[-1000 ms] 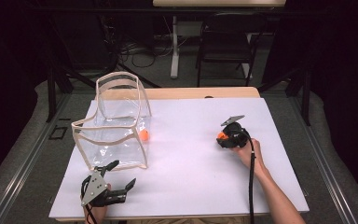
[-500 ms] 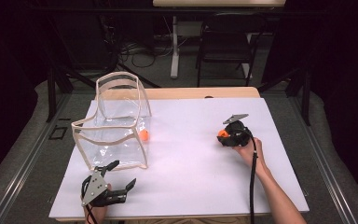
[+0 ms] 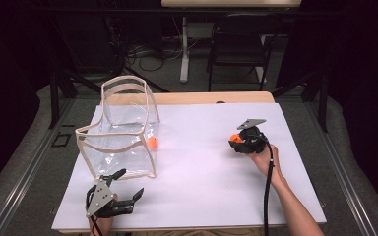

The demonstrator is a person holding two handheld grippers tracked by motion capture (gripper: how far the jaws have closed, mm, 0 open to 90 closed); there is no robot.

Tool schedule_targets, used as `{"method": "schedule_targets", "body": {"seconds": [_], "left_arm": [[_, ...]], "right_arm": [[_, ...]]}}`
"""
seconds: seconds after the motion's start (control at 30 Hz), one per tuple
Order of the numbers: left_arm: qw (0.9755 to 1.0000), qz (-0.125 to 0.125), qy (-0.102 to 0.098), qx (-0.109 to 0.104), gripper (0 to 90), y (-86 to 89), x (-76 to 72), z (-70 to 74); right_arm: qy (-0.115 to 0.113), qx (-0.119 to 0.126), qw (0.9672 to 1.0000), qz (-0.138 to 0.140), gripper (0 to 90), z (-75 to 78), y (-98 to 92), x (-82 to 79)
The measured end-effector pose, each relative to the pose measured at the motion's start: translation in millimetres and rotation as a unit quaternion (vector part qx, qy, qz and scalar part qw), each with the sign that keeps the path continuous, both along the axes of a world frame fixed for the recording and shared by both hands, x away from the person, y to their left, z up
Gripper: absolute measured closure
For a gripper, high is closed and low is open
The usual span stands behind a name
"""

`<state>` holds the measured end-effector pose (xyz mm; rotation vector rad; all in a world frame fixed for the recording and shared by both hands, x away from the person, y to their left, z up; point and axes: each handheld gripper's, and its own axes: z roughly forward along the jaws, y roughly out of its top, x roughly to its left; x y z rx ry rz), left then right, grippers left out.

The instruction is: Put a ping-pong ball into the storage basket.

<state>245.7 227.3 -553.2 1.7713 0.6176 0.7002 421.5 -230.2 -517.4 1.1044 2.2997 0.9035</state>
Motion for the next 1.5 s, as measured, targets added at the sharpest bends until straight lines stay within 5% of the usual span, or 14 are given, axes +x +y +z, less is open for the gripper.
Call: {"method": "schedule_targets", "body": {"seconds": [1.5], "left_arm": [[1.0000, 0.002, -0.001, 0.000, 15.5, 0.6, -0.7, 0.3]], "right_arm": [[-0.059, 0.026, 0.9970, 0.041, 50.3, 35.3, 15.6, -27.8]]}}
